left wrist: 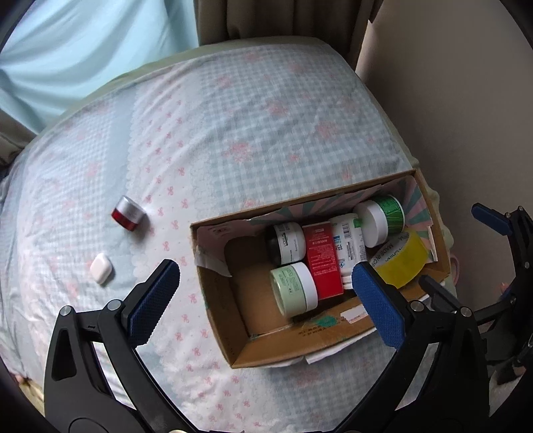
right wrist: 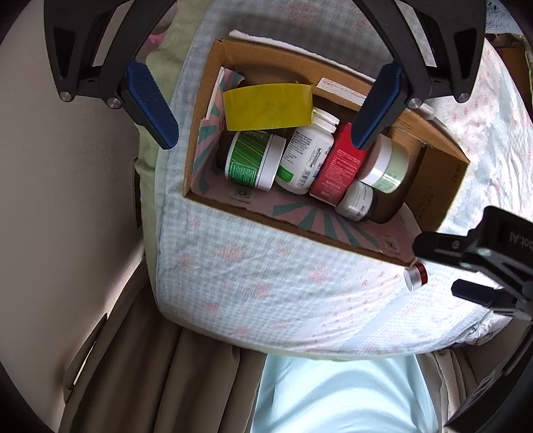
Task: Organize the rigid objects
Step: 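Lift both tools away from the box toward the earbud case and red jar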
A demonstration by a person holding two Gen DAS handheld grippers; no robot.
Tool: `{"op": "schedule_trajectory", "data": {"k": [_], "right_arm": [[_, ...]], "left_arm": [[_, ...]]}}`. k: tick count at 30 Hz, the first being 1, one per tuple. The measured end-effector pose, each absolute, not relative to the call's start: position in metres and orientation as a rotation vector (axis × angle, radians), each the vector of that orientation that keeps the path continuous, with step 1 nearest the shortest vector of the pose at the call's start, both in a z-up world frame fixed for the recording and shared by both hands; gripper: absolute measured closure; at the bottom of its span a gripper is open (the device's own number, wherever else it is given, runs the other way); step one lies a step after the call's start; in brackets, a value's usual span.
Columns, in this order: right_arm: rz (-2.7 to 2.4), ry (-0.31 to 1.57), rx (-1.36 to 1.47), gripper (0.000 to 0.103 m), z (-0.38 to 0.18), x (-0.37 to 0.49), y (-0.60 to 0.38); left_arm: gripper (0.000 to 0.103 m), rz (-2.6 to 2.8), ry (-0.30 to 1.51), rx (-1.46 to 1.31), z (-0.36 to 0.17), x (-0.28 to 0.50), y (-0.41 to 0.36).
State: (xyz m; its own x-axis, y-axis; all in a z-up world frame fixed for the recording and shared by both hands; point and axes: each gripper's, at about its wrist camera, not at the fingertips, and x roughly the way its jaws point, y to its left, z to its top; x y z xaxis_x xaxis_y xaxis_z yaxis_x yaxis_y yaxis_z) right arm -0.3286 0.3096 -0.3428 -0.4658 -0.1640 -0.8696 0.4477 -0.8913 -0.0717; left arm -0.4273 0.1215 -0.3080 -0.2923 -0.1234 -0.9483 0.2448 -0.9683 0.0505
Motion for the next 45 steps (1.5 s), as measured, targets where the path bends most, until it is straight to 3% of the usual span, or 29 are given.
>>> {"op": "schedule_trajectory", "data": {"k": [11, 24, 33, 45], "right_arm": [[-2.417, 0.234, 1.313, 0.0, -0.266, -0.329, 0.297], [-2.333, 0.305, 1.175, 0.0, -0.187, -0.319, 0.172], [-2.148, 0.364, 1.246, 0.0, -0.187, -0.352, 0.055], [-1.871, 0.527, 1.432, 0.0, -0.291, -0.414, -0.073]], "left_arm": [[0.0, -2.343, 0.171, 1.474, -0.216, -0.329, 0.08], [0.0, -2.204, 0.373, 1.282, -0.181, -0.232, -0.03], [0.0, -2.088, 0.556, 1.235, -0.205, -0.217, -0.102], [0.002, -1.905, 0.826, 1.23, -0.311, -0.25, -0.171]]}}
